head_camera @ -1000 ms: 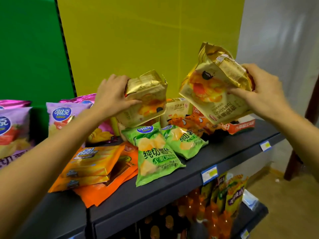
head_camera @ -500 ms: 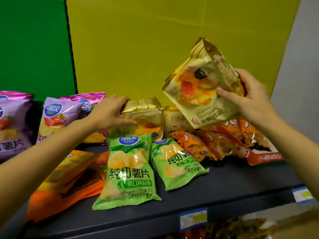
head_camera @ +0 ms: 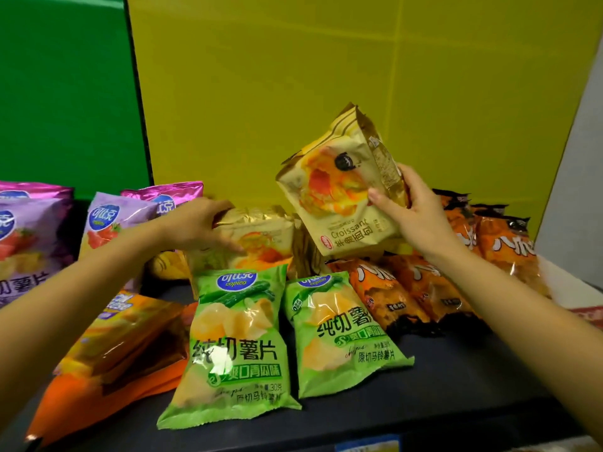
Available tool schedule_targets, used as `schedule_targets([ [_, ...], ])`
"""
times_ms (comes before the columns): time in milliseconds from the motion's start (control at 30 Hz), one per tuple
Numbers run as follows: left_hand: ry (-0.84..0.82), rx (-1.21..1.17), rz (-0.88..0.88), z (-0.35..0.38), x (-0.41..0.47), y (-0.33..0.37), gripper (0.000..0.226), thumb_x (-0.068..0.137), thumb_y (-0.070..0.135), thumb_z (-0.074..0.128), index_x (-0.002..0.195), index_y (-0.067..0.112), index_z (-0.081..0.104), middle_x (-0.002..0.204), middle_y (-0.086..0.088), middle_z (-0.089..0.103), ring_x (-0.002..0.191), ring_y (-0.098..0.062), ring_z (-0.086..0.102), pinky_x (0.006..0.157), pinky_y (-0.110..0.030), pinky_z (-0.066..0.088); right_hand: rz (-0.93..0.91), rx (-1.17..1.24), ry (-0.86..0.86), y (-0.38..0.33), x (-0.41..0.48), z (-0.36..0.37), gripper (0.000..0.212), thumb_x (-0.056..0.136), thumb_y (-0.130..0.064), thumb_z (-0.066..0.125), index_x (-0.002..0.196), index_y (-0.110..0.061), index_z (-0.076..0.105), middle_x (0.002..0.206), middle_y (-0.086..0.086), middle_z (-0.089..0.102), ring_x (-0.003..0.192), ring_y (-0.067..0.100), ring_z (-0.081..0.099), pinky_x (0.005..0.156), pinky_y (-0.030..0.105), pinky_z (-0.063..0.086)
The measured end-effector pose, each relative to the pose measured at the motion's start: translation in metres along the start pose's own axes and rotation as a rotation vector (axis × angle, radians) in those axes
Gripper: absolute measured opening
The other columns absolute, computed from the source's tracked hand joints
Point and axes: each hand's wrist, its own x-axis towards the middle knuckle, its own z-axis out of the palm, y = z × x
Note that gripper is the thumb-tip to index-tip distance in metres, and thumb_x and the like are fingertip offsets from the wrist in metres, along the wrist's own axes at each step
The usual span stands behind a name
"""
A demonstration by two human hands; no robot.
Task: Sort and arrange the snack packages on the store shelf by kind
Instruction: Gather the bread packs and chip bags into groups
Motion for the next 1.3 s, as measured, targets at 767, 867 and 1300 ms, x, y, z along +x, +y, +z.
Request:
schedule_targets([
  [767, -0.032, 0.331, -0.101, 0.008, -0.006, -0.003, 0.075, 0.067, 0.056, 0.069, 0.125, 0.014, 0.047, 0.118, -0.006, 0.052, 0.101, -0.023, 0.055, 0.076, -0.031, 0.045, 0.102, -0.228, -0.329, 0.028, 0.016, -0.001, 0.045, 0.085, -0.030, 0.060, 0.127, -0.028, 0.044, 0.102, -0.024, 0.054, 0.089, -0.003, 0.058, 0.065, 0.015, 0.053],
  [867, -0.043, 0.401, -0.110, 0.008, -0.005, 0.000, 0.070, 0.072, 0.057, 0.065, 0.123, 0.014, 0.047, 0.117, -0.005, 0.053, 0.101, -0.022, 0.055, 0.072, -0.030, 0.043, 0.117, -0.287, -0.353, 0.029, 0.018, -0.011, 0.051, 0.085, -0.032, 0.060, 0.132, -0.023, 0.044, 0.111, -0.014, 0.057, 0.097, 0.008, 0.059, 0.068, 0.017, 0.052],
  [1300, -0.110, 0.358, -0.177, 0.006, -0.007, 0.002, 0.072, 0.075, 0.050, 0.066, 0.130, 0.009, 0.043, 0.127, -0.010, 0.049, 0.109, -0.026, 0.053, 0.087, -0.033, 0.044, 0.054, -0.591, -0.681, 0.021, 0.029, -0.013, 0.055, 0.083, -0.035, 0.062, 0.134, -0.025, 0.042, 0.116, -0.008, 0.054, 0.106, 0.015, 0.057, 0.079, 0.025, 0.051],
])
